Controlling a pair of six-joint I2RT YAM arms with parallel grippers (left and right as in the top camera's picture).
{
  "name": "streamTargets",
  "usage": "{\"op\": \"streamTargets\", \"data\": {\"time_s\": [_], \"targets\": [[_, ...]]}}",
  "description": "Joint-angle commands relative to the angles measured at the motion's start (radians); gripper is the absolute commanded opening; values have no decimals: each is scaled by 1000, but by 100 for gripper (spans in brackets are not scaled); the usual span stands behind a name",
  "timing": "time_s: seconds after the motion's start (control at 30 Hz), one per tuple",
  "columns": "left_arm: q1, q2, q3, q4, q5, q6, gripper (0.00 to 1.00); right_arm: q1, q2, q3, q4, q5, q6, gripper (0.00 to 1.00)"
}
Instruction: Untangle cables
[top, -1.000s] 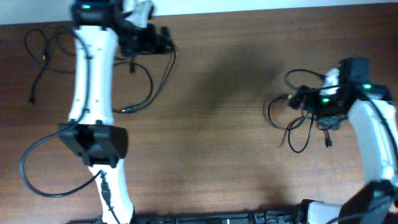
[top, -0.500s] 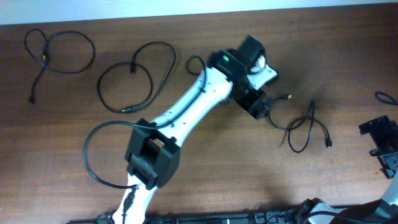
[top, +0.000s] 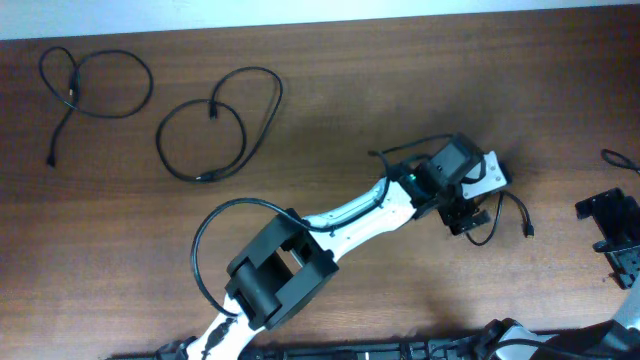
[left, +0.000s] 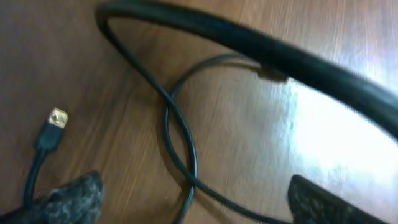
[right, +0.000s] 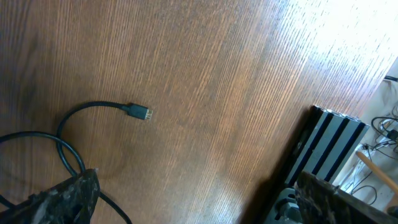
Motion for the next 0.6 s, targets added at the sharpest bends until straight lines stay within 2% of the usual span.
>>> {"op": "streamTargets", "data": {"time_s": [0.0,0.13,0.23,0.47,0.5,0.53,0.57], "targets": [[-5,-8,-84,86,-7,8,87,-4,0,-8,-1,1,4,99],[-6,-2,-151,188,-7,8,84,-4,0,-13,-1,1,4,99],[-13,48,-151,225,-7,8,72,-4,0,-13,-1,1,4,99],[-50,113,-151,181,-8,8,57,-4,0,-13,0,1,4,99],[-50,113,-151,160,-18,8,51,-4,0,-13,0,1,4,99],[-50,113,-151,140,-48,8,31,-4,0,-13,0,1,5,99],[-50,113,-151,129,-95,8,16,-4,0,-13,0,1,4,99]]}}
